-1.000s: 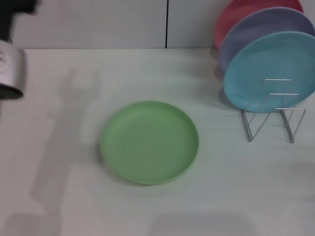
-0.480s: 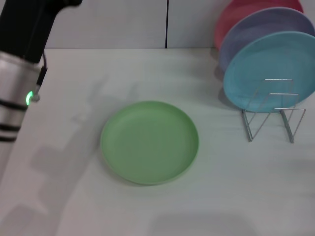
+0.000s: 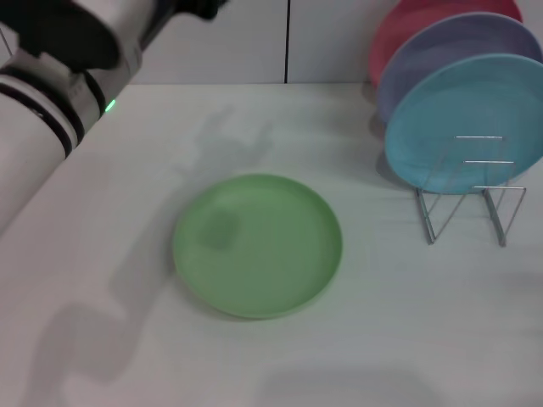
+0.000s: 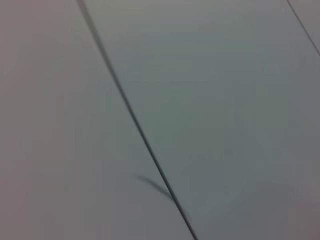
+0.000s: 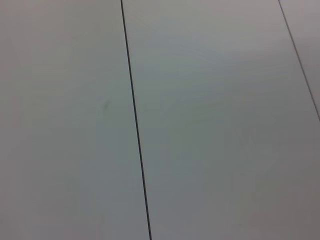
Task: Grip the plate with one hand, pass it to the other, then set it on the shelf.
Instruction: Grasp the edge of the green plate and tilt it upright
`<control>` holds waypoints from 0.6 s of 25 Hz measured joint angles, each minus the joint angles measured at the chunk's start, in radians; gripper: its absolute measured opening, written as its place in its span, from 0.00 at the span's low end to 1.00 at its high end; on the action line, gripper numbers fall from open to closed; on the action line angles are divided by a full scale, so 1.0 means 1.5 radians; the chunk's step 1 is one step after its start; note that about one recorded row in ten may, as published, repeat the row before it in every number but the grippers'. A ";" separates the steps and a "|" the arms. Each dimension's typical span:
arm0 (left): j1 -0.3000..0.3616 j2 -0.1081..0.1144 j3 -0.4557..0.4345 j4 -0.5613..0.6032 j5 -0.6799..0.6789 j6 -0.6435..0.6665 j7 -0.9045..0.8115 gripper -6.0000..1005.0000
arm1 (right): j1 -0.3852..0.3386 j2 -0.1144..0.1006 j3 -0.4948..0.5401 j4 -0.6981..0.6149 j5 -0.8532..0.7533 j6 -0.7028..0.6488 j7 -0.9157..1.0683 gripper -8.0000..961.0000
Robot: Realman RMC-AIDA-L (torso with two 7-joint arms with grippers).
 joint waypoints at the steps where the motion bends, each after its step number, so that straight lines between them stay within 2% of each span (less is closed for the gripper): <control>1: -0.001 -0.001 -0.003 -0.015 0.000 -0.038 0.023 0.81 | 0.001 0.000 0.000 -0.002 0.000 0.004 0.000 0.73; 5: -0.021 -0.003 -0.032 -0.077 0.000 -0.214 0.079 0.80 | 0.003 0.000 0.000 -0.004 0.000 0.007 0.000 0.73; 7: -0.036 -0.003 -0.052 -0.089 0.001 -0.275 0.086 0.80 | 0.005 0.000 -0.001 -0.005 0.000 0.007 0.000 0.73; 9: -0.065 -0.004 -0.088 -0.098 0.001 -0.377 0.074 0.80 | 0.007 0.000 -0.002 -0.005 -0.005 0.007 0.000 0.73; 10: -0.065 -0.004 -0.088 -0.098 0.001 -0.377 0.074 0.79 | 0.007 0.000 -0.002 -0.005 -0.005 0.007 0.000 0.73; 15: -0.139 -0.003 -0.160 -0.115 0.002 -0.634 0.013 0.79 | 0.006 0.001 -0.002 -0.002 -0.008 0.003 0.000 0.73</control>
